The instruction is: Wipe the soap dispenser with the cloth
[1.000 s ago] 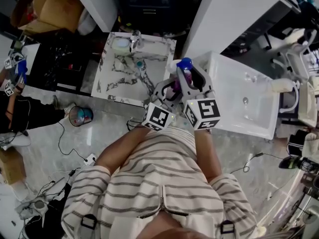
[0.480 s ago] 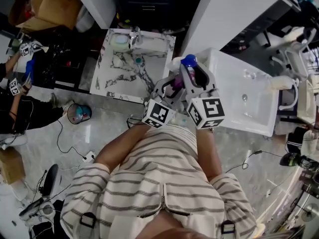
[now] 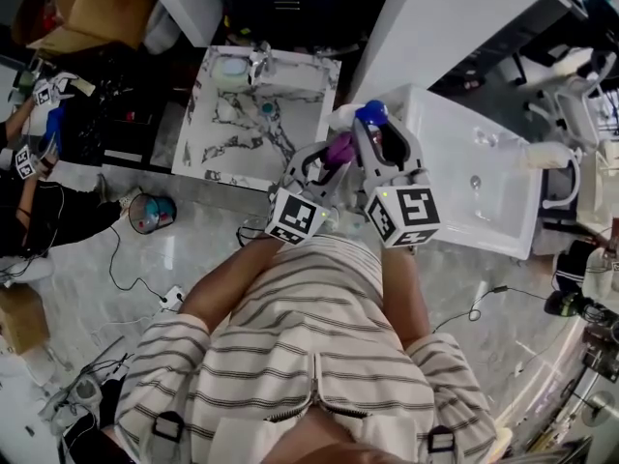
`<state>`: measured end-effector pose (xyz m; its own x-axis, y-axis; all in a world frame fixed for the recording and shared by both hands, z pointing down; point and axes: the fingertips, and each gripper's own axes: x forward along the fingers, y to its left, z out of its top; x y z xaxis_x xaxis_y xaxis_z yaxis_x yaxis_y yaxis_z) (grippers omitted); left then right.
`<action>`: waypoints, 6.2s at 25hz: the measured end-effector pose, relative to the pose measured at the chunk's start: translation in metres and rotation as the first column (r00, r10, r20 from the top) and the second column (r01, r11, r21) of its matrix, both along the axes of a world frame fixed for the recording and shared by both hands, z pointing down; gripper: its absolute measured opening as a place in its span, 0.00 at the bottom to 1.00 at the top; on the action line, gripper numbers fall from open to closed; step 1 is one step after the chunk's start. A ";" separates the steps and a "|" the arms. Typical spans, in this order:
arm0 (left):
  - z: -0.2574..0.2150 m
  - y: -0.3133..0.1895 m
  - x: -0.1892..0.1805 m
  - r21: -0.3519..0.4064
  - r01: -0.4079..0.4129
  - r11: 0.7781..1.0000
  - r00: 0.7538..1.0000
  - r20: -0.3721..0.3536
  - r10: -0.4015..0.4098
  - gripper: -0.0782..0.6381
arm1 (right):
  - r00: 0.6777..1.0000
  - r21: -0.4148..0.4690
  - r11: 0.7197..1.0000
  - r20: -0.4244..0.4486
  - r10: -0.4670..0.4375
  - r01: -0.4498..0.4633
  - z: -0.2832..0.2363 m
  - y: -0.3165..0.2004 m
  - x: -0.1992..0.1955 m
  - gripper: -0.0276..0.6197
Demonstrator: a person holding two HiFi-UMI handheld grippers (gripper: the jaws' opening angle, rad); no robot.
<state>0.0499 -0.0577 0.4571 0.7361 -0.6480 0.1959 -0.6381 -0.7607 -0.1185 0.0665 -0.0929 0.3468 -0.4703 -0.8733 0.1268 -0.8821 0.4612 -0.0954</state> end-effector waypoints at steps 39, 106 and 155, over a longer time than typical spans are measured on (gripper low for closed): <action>-0.078 -0.016 -0.041 0.016 0.089 0.996 0.979 -0.185 -0.084 0.28 | 0.998 0.028 0.997 0.003 -0.067 0.067 0.000 0.011 0.015 0.25; -0.051 0.026 -0.034 -0.111 -0.573 0.812 0.811 -0.223 0.542 0.28 | 0.797 0.126 0.803 0.106 -0.595 0.583 -0.032 0.087 -0.029 0.25; -0.024 -0.046 -0.118 -0.076 0.261 0.962 0.949 -0.160 -0.271 0.28 | 0.999 0.016 0.999 0.045 -0.029 0.028 0.073 -0.066 -0.032 0.25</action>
